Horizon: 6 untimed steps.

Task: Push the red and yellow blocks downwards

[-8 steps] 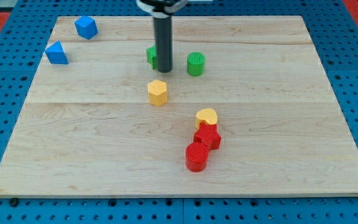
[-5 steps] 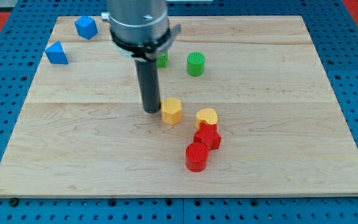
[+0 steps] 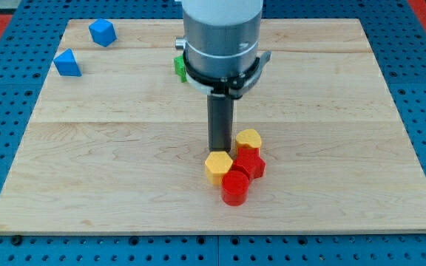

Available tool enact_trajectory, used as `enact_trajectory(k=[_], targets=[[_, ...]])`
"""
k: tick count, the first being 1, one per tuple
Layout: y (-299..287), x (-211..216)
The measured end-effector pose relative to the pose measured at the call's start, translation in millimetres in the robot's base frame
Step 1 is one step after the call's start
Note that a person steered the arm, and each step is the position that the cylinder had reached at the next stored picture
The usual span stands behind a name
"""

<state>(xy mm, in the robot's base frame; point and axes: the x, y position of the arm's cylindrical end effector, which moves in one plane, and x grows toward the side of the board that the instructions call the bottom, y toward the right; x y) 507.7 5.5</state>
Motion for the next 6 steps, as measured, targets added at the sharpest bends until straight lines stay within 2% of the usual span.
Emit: enact_trajectory(k=[1,3,4,5,6], targets=[[-2,3],[48,-58],[80,-52],[90,-32],[85,-30]])
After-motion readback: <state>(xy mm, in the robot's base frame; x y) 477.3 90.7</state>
